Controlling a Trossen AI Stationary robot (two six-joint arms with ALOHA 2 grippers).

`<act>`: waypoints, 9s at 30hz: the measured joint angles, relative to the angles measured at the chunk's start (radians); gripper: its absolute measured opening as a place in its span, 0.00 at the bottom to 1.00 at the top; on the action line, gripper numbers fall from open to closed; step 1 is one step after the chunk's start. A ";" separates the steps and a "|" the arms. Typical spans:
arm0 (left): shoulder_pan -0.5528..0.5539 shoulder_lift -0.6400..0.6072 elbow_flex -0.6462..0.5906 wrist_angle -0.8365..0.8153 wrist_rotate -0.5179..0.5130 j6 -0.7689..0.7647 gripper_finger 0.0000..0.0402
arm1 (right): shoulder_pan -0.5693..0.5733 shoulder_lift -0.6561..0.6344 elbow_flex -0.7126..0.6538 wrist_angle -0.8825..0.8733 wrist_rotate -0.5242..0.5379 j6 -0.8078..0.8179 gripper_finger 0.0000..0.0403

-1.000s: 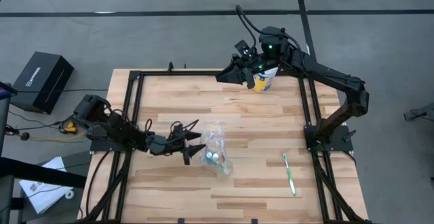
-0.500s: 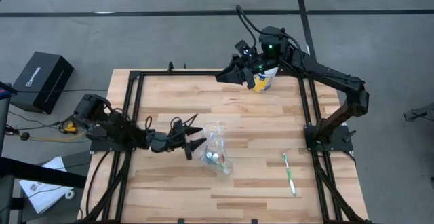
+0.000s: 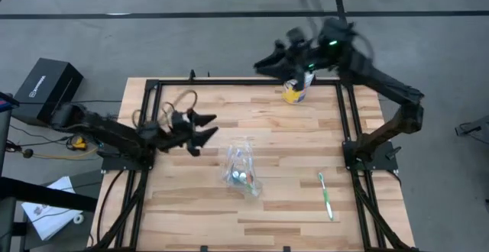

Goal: Pick & Place toothbrushing station
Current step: Put the green toothbrush into the transparent organizer

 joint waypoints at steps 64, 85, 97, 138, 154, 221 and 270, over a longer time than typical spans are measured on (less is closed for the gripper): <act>0.280 0.384 0.781 -0.925 0.718 -0.236 0.67 | 1.012 -0.447 -1.315 -0.495 0.762 1.586 0.29; 0.279 0.384 0.780 -0.929 0.755 -0.235 0.67 | 1.011 -0.234 -1.314 -0.273 0.702 1.587 0.25; 0.279 0.384 0.780 -0.917 0.755 -0.228 0.67 | 0.996 -0.248 -1.317 -0.197 0.834 1.573 0.01; 0.399 0.382 0.780 -0.709 0.819 -0.349 0.67 | 0.246 -0.346 -0.818 0.367 0.778 0.320 0.00; 0.442 0.382 0.780 -0.704 0.858 -0.360 0.50 | 0.183 -0.220 -0.667 0.374 0.620 0.270 0.00; 0.088 -0.223 0.250 -0.707 0.016 0.077 0.02 | 0.105 -0.503 -0.668 0.152 0.596 0.210 0.35; -0.430 0.593 0.107 -0.081 -0.553 -0.162 0.02 | 0.155 -0.431 -0.668 0.037 0.401 0.082 0.32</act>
